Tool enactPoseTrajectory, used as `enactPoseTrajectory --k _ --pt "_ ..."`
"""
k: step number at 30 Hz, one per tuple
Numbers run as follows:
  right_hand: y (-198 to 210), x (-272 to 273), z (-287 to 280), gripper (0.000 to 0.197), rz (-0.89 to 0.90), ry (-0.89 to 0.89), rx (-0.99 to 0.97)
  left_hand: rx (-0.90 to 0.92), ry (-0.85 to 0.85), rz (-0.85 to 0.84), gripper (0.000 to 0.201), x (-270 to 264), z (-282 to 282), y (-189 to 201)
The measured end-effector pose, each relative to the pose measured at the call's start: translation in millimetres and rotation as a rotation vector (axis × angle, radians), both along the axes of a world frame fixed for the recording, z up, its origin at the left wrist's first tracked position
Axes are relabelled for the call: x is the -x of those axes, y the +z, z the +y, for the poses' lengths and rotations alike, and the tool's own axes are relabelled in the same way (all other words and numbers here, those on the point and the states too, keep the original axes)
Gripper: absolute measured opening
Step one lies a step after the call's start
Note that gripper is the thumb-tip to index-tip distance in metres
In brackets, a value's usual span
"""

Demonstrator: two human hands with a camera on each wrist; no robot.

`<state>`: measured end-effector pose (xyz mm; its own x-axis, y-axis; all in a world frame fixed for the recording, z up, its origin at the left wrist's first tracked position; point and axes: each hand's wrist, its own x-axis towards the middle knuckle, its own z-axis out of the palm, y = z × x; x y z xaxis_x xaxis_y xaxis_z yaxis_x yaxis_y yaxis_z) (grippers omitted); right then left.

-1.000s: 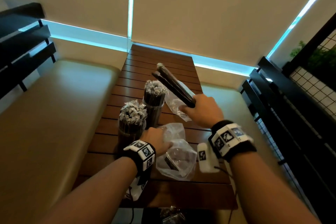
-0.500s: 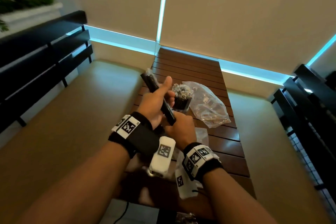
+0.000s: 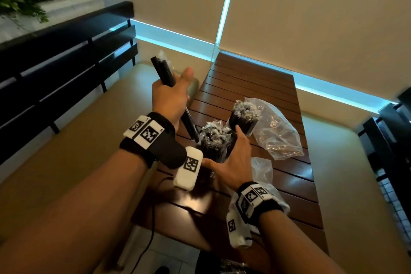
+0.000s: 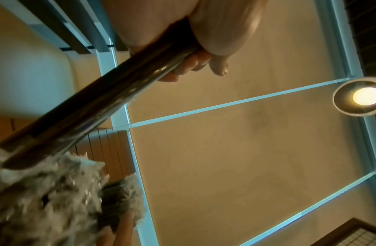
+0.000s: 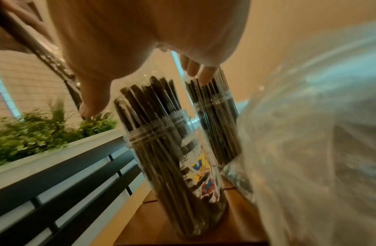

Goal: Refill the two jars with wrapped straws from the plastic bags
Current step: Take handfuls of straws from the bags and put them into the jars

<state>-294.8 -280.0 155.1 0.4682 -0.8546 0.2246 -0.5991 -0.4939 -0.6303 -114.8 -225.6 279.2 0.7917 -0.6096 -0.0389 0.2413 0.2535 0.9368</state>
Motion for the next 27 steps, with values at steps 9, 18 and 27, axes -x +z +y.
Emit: enactPoseTrajectory --k 9,18,27 --pt "-6.1 -28.0 -1.3 0.108 -0.162 -0.035 -0.312 -0.118 -0.006 -0.174 0.036 17.0 -16.6 -20.5" --pt "-16.7 -32.0 -2.3 0.080 -0.136 -0.220 -0.206 -0.115 -0.022 -0.227 0.032 1.6 -11.2 -17.5" --pt "-19.0 -36.7 -1.0 0.072 -0.121 -0.224 -0.175 -0.149 -0.047 -0.285 0.035 18.9 -25.2 -43.2"
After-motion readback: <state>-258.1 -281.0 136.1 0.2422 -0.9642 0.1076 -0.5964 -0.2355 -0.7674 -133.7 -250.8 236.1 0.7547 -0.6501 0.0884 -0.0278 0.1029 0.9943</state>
